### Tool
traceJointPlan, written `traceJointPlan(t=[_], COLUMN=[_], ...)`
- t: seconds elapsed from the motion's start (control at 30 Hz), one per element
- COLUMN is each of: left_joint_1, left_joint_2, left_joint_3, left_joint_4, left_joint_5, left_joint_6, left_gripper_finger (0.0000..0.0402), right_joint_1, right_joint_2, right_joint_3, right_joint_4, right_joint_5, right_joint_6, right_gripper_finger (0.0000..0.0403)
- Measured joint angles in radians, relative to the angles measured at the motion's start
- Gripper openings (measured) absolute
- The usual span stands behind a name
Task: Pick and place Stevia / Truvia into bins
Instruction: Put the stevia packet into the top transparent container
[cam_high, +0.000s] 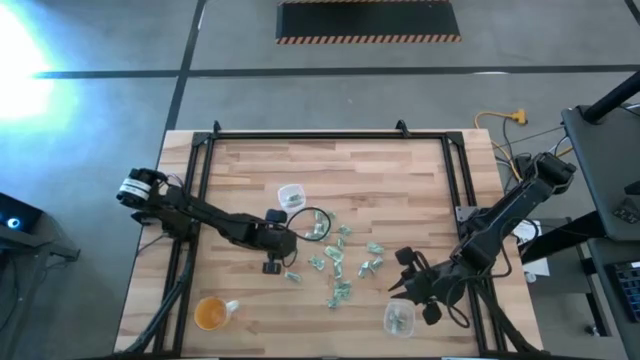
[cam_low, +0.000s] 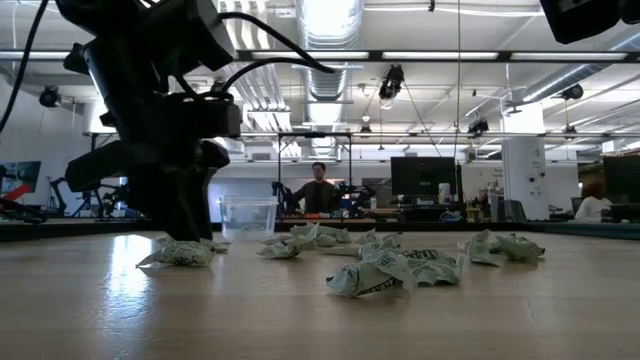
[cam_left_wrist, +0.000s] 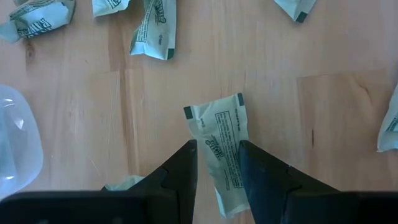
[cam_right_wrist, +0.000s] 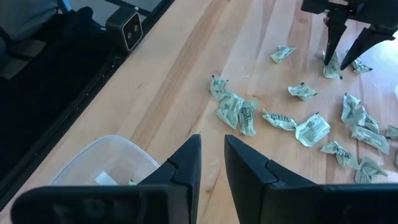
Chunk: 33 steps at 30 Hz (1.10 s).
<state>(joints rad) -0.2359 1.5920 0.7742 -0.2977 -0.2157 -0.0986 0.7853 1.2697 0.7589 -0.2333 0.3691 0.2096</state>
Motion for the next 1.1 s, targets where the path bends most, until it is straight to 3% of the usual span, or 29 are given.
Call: traceJointPlan(t=[0.33,0.8,0.93,1.1], left_joint_1=[0.0,0.0,0.0,0.003], left_joint_2=[-0.002,-0.033,-0.047,-0.071], left_joint_3=[0.0,0.031,0.058,0.068], left_joint_4=[0.0,-0.002,0.0,-0.002], left_joint_5=[0.001,-0.058,-0.136,-0.316], left_joint_6=[0.001,0.05,0.102,0.162], left_gripper_finger=[0.0008,0.0,0.0,0.0], right_joint_1=[0.0,0.0,0.0,0.0], right_joint_2=[0.0,0.0,0.0,0.0], right_joint_3=[0.0,0.0,0.0,0.0], right_joint_4=[0.0,0.002,0.002,0.002], right_joint_5=[-0.001,-0.002,-0.002,-0.002], right_joint_6=[0.0,0.0,0.0,0.0], right_gripper_finger=[0.0057,0.0057,0.0057,0.0057])
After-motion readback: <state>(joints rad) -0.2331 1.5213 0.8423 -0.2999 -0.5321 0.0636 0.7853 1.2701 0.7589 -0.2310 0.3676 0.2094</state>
